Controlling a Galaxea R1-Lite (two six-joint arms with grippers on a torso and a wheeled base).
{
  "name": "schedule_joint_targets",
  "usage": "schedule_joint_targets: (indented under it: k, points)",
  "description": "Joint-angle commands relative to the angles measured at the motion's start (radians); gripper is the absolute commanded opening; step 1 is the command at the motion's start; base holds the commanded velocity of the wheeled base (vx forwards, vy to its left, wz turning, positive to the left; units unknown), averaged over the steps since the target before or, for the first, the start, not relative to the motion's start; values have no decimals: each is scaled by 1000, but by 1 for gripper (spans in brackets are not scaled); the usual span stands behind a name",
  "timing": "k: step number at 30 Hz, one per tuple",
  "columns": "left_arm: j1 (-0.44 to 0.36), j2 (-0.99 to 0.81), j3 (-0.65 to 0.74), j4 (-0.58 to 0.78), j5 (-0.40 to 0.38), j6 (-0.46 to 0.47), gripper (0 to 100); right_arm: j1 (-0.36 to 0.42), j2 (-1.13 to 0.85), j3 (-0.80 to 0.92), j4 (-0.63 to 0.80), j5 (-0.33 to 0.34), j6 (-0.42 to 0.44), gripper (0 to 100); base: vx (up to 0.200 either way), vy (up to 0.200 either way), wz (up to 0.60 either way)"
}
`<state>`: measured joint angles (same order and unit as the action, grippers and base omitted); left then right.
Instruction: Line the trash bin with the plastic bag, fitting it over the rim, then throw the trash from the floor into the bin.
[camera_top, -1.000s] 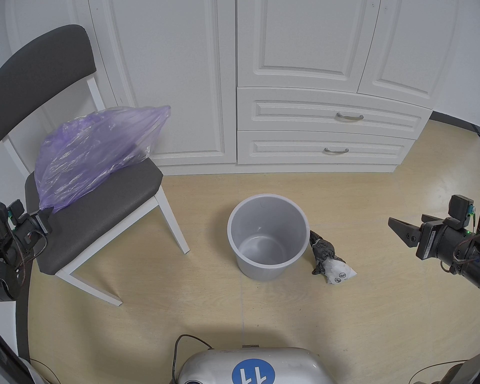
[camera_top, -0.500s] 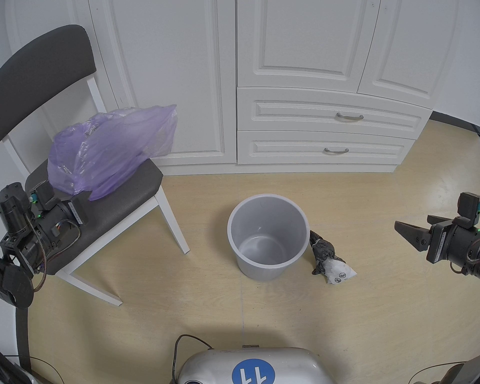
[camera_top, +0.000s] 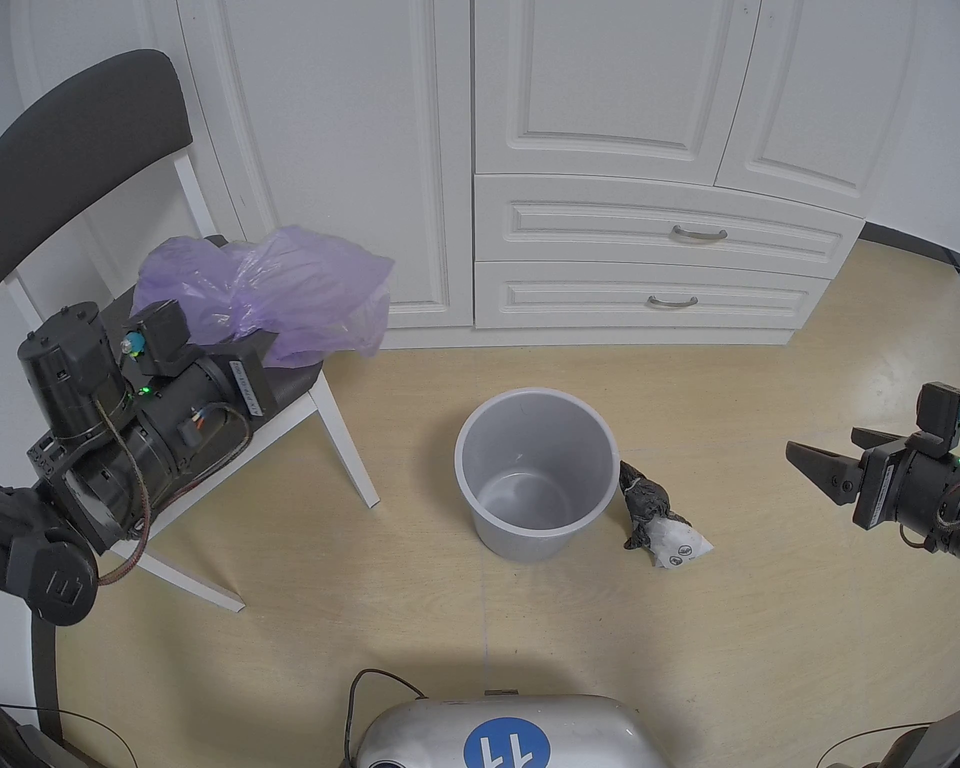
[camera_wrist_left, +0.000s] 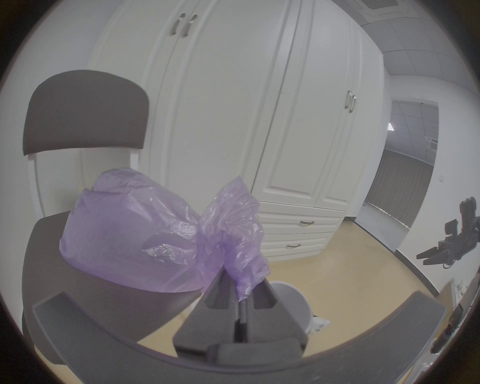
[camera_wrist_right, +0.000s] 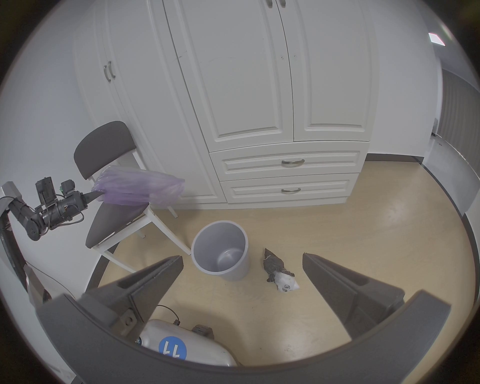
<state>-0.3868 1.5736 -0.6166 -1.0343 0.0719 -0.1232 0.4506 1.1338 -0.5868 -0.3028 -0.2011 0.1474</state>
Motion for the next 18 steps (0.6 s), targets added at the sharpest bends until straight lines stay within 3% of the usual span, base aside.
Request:
schedule_joint_targets:
  k: [1,18]
  points:
    - [-124,-9,-11,0,65,19,0,5,0,2,-1,-1,0,100,0,0,0]
    - [-256,-156,58,13,104,23,0,16,-22,-7,-4,-3,-8,100,0,0,0]
